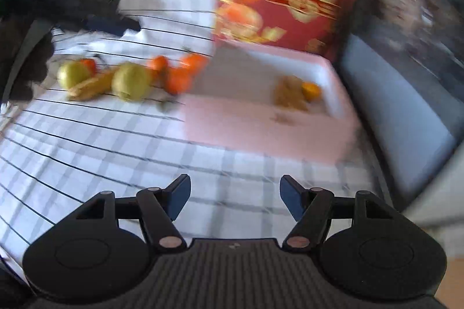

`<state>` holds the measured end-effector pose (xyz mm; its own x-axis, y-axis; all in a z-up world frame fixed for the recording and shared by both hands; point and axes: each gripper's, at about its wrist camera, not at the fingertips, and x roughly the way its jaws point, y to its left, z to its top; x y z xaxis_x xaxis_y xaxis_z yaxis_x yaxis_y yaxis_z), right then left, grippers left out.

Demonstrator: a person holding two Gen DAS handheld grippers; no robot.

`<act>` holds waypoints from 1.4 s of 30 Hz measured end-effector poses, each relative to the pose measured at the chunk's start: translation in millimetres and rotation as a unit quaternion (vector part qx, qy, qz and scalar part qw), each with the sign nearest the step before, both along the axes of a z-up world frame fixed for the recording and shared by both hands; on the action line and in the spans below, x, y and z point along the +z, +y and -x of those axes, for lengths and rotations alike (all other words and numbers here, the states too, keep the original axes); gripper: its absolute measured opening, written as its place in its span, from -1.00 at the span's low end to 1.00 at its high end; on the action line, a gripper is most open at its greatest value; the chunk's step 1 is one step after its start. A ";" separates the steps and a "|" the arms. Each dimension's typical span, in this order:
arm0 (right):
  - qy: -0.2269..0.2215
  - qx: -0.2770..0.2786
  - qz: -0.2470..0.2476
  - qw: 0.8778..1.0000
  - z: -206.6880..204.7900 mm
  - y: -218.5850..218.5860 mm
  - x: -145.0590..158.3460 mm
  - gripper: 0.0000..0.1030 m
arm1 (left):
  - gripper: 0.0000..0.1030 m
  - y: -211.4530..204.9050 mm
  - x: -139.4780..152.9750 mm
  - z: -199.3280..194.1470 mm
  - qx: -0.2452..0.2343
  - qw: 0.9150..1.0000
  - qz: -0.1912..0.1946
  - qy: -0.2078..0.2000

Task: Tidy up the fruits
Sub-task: 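Withdraw the right tool from the box toward the green pear, then close the right tool around the green pear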

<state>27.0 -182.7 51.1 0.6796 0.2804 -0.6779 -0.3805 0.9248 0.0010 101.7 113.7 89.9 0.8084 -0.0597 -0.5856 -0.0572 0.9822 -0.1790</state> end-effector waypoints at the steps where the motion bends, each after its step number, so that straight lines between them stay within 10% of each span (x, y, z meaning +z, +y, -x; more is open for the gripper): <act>1: -0.001 0.016 -0.002 1.000 -3.5 10.8 1.5 0.33 | -0.27 14.0 -1.7 6.5 0.023 1.000 -0.001 0.006; 10: -0.013 0.128 0.000 0.992 -37.3 109.1 0.3 0.33 | -0.27 71.7 -23.8 52.4 0.071 0.996 0.013 0.054; 16: -0.024 0.089 0.018 0.996 -75.6 155.5 -21.6 0.33 | -0.27 64.2 -33.7 55.8 0.032 0.997 0.027 0.070; 24: 0.005 0.063 0.013 0.998 -96.0 167.1 -40.0 -0.17 | -0.27 61.8 -28.6 54.6 0.002 0.997 0.038 0.071; 42: -0.087 0.068 0.030 0.993 -100.5 183.1 -20.3 -0.06 | -0.27 75.9 -40.9 47.4 -0.002 0.994 0.057 0.096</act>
